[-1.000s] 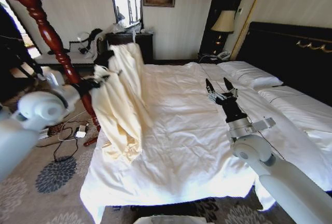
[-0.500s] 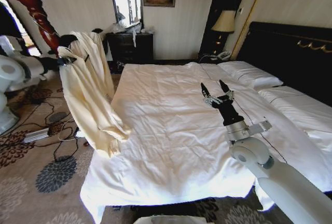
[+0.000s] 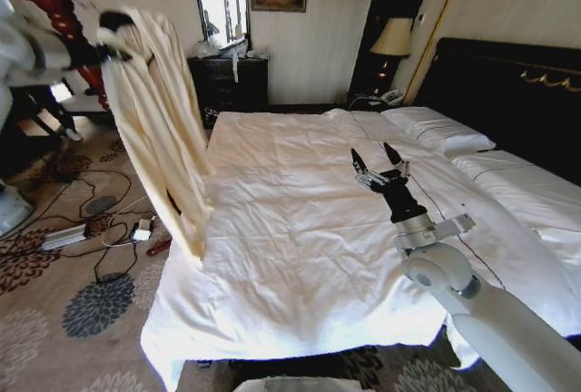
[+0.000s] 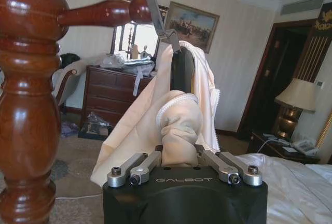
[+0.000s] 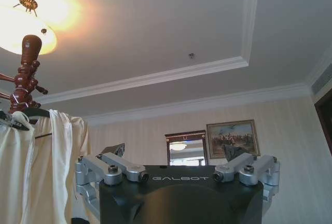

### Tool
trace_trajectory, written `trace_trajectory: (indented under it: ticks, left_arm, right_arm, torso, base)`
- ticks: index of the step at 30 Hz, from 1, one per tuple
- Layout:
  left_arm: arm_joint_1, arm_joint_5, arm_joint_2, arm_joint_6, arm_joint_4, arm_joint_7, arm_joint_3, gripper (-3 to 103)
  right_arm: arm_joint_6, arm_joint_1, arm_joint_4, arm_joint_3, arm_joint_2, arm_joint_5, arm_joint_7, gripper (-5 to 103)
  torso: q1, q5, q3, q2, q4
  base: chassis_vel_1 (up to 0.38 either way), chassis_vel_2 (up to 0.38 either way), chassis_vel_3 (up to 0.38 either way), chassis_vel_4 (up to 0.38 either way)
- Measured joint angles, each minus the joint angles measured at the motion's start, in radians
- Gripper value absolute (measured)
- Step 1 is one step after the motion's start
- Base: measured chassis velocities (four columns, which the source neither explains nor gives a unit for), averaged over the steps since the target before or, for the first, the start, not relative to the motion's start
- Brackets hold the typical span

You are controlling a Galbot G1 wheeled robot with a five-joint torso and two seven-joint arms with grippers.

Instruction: Pick up the clothes from the bed and hang them on the clothes hanger.

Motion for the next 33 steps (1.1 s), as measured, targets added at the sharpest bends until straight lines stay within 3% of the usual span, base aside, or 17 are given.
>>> trace_trajectory:
  ticks: [12,22,33]
  left_arm:
    - [-0.064,0.069,-0.081,-0.002,0.156,0.013,0.046,18]
    - [-0.106,0.126,-0.193,-0.004,0.316,0.008,0.070,18]
    - [-0.097,0.139,-0.205,-0.005,0.343,0.011,0.079,18]
  right_arm:
    - [0.001,0.002,-0.013,-0.005,0.010,-0.012,0.001,100]
    - [0.010,-0.008,-0.015,0.001,0.013,-0.019,0.001,100]
    - [0.025,-0.035,-0.017,0.017,0.016,-0.023,0.000,100]
  torso:
    - [0.000,-0.0001,0.000,0.000,0.0004]
    - [0.000,0.0005,0.000,0.000,-0.0001]
    - [0.000,0.0002,0.000,0.000,0.0000]
  base:
    - [0.000,0.000,0.000,0.000]
    - [0.000,0.000,0.000,0.000]
    - [0.000,0.000,0.000,0.000]
